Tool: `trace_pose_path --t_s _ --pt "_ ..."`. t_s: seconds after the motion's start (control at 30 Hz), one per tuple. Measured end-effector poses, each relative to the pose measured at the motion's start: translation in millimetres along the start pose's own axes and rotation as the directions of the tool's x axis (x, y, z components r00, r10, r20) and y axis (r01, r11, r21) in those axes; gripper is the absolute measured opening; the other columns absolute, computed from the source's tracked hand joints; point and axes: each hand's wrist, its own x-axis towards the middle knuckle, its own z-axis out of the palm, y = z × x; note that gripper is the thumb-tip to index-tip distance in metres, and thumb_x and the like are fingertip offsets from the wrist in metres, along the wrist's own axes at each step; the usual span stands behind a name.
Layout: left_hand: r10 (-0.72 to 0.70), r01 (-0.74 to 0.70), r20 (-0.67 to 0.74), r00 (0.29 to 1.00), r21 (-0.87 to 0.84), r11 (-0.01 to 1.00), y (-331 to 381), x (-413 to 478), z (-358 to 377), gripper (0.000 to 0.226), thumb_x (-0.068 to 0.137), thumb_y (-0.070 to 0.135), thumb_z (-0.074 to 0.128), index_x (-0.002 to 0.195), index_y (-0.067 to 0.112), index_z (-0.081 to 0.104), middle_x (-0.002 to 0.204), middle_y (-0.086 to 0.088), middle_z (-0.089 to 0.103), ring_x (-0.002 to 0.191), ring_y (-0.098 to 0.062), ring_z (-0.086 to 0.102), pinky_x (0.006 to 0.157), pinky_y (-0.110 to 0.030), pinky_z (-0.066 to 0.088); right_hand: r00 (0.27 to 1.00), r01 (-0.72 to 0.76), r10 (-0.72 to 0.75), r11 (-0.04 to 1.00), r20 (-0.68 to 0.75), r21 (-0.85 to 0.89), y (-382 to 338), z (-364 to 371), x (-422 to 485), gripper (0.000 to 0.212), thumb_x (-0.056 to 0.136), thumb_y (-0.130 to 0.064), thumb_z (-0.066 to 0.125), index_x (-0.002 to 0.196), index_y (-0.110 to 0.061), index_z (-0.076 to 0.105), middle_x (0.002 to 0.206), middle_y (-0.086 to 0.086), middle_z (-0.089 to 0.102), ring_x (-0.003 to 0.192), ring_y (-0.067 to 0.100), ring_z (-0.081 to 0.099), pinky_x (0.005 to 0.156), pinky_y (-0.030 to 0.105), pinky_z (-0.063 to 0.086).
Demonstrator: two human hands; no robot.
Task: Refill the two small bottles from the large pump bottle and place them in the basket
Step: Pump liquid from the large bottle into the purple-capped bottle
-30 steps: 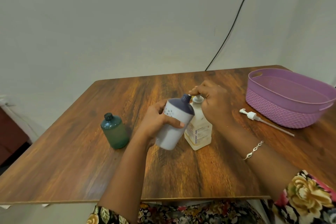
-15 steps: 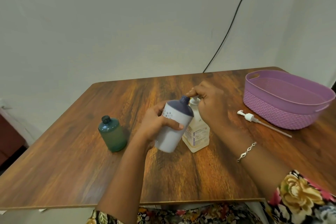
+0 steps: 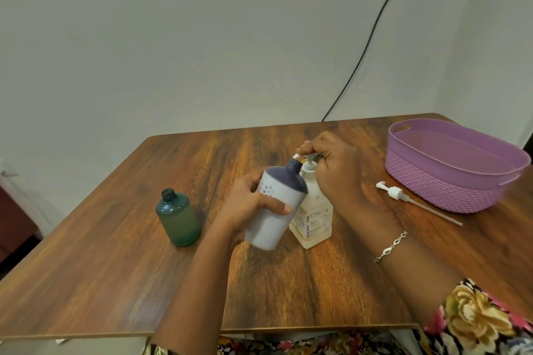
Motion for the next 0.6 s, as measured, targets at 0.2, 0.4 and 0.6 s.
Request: trace_pose_path --t_s 0.2,0.4,0.6 --pt "-0.004 0.005 -0.013 1.000 0.009 1.000 -2.0 -0.8 -1.2 0.067 0.047 0.010 0.074 0.113 0.017 0.062 0.107 -0.010 0.067 0.095 -0.030 0.063 0.076 -0.045 0.054 0.999 0.045 -0.045 0.997 -0.001 -0.055 5.7 8.0 -10.3 0.024 0.077 0.010 0.047 0.074 0.001 0.069 0.074 0.011 0.063 0.070 0.028 0.060 0.055 0.043 0.051" --pt "0.000 0.000 -0.006 1.000 0.019 1.000 1.4 -1.2 -0.3 0.064 0.047 0.012 0.073 0.110 0.020 0.062 0.105 -0.008 0.067 0.094 -0.028 0.063 0.074 -0.042 0.055 1.000 0.006 -0.006 0.999 -0.009 0.034 1.3 2.1 -6.3 0.030 0.078 0.001 0.041 0.082 0.000 0.071 0.080 0.011 0.065 0.080 0.030 0.063 0.061 0.040 0.052" --pt "0.005 -0.005 0.000 1.000 -0.003 1.000 -0.2 0.9 -0.2 0.065 0.047 0.011 0.073 0.110 0.019 0.062 0.103 -0.008 0.067 0.090 -0.026 0.064 0.064 -0.033 0.056 0.997 0.054 -0.054 0.999 -0.056 -0.002 2.4 4.5 -8.8 0.026 0.077 0.009 0.048 0.083 0.000 0.072 0.081 0.010 0.066 0.075 0.022 0.062 0.060 0.028 0.050"
